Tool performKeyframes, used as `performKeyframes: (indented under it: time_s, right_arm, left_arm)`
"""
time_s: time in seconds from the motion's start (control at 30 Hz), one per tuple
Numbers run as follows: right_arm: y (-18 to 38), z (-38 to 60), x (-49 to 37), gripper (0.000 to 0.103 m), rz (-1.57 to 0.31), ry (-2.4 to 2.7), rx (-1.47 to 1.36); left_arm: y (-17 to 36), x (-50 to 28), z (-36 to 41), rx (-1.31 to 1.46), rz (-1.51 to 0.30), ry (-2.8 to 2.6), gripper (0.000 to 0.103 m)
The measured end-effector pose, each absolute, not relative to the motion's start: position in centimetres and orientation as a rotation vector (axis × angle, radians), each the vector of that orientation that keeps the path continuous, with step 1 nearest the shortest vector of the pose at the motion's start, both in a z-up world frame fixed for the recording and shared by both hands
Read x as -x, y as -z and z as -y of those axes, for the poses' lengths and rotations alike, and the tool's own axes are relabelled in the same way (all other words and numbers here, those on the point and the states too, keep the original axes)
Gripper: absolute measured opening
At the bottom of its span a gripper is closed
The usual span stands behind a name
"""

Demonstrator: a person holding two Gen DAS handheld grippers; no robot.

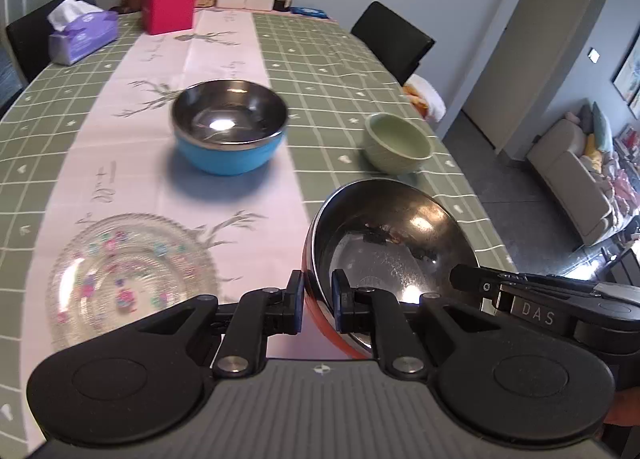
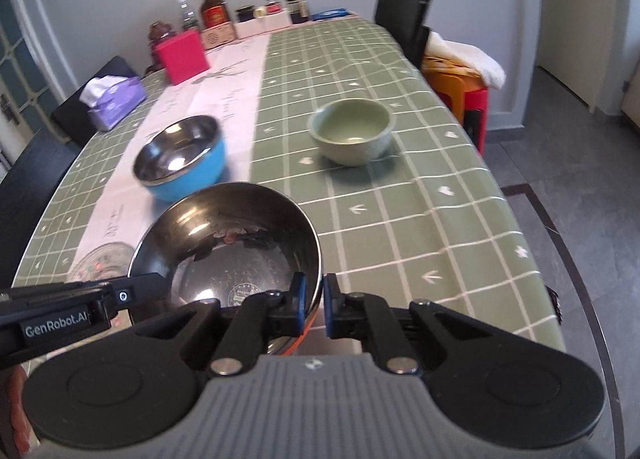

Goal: Organize plates and bowls

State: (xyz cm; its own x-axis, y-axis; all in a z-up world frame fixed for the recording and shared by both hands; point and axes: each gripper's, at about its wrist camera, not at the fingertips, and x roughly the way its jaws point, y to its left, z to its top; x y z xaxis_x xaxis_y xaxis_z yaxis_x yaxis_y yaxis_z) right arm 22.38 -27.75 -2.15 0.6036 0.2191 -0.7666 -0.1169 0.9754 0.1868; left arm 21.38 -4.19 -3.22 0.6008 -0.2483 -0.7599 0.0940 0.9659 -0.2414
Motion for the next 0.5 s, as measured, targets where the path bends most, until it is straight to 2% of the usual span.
performKeyframes:
  time_s: [0.5]
  right_arm:
    - [3.9,24.0,-22.2,0.007,-0.968,-0.260,-0.044]
  left_arm:
    - [6.4,-20.4,0.3,0.268,-0.975,0.186,0.015]
